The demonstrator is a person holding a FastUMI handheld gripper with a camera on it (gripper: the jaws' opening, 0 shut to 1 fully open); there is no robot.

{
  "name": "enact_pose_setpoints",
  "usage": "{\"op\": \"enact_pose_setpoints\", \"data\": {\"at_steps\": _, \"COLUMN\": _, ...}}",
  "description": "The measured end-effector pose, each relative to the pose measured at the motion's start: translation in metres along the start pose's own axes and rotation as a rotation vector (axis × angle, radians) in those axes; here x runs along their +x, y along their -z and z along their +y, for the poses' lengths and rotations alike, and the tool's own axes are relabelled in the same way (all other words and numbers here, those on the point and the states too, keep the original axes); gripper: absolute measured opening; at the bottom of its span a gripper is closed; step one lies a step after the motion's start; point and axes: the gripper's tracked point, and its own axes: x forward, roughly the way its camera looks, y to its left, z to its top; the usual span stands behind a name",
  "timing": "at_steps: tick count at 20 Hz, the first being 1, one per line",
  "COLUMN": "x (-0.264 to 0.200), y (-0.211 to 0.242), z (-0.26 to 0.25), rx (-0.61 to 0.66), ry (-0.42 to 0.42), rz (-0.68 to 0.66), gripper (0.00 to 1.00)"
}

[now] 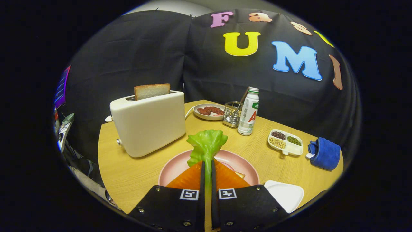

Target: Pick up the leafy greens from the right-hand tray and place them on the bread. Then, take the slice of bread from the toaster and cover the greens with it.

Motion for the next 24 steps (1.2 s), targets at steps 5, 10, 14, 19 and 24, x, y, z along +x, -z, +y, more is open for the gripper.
{"op": "enact_pose_setpoints", "data": {"at_steps": 5, "x": 0.016, "y": 0.009, "z": -0.011, "rx": 0.03, "ry": 0.043, "rz": 0.052, "gripper": 0.08}}
{"op": "enact_pose_setpoints", "data": {"at_steps": 10, "x": 0.018, "y": 0.016, "z": -0.008, "rx": 0.043, "ry": 0.023, "rz": 0.082, "gripper": 0.29}}
{"op": "enact_pose_setpoints", "data": {"at_steps": 14, "x": 0.021, "y": 0.02, "z": -0.006, "rx": -0.005, "ry": 0.033, "rz": 0.085, "gripper": 0.57}}
{"op": "enact_pose_setpoints", "data": {"at_steps": 19, "x": 0.016, "y": 0.011, "z": -0.004, "rx": 0.004, "ry": 0.032, "rz": 0.063, "gripper": 0.66}}
{"op": "enact_pose_setpoints", "data": {"at_steps": 24, "x": 0.005, "y": -0.02, "z": 0.009, "rx": -0.007, "ry": 0.031, "rz": -0.015, "gripper": 0.66}}
